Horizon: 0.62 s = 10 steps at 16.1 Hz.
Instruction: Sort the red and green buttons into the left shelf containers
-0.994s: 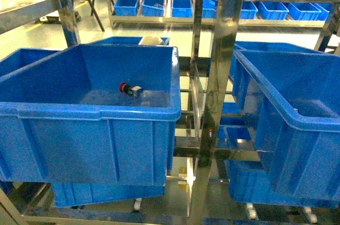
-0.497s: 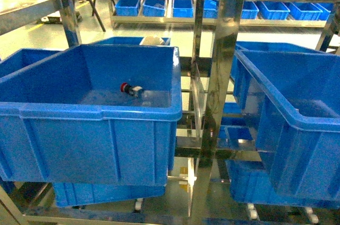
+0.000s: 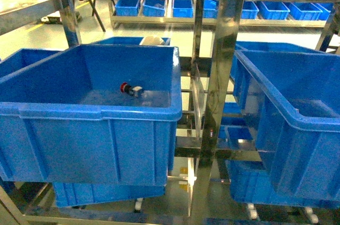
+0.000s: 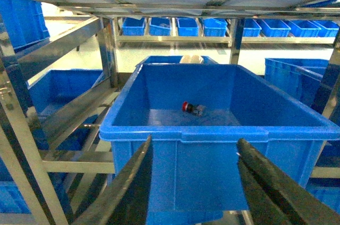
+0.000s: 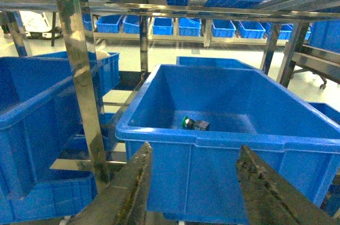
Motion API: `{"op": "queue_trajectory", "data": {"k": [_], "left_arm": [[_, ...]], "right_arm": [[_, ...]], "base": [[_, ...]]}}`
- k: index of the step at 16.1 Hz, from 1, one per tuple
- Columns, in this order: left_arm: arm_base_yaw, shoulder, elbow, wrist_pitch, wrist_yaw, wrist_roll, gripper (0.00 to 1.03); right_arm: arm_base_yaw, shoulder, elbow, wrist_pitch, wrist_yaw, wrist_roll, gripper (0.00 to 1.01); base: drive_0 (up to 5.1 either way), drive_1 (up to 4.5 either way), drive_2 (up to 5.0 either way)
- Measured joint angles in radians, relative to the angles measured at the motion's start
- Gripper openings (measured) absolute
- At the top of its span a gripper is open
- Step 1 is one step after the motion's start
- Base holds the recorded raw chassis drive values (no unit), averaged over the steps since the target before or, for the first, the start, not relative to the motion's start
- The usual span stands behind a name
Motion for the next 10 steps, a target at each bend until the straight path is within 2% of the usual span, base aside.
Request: {"op": "queue_trajectory", "data": {"k": [4,5,10], "left_arm": [[0.000,0.000,0.000,0.000,0.000,0.001,1.00],[0.000,0.000,0.000,0.000,0.000,0.000,0.97],[0.000,0.000,0.000,0.000,0.000,0.000,0.98]], "right_arm": [[0.000,0.000,0.000,0.000,0.000,0.001,0.99],[0.000,0.000,0.000,0.000,0.000,0.000,0.98],[0.000,0.000,0.000,0.000,0.000,0.000,0.98]], "base": [[0.0,0.00,0.0],[0.0,0.00,0.0],[0.0,0.00,0.0]]}}
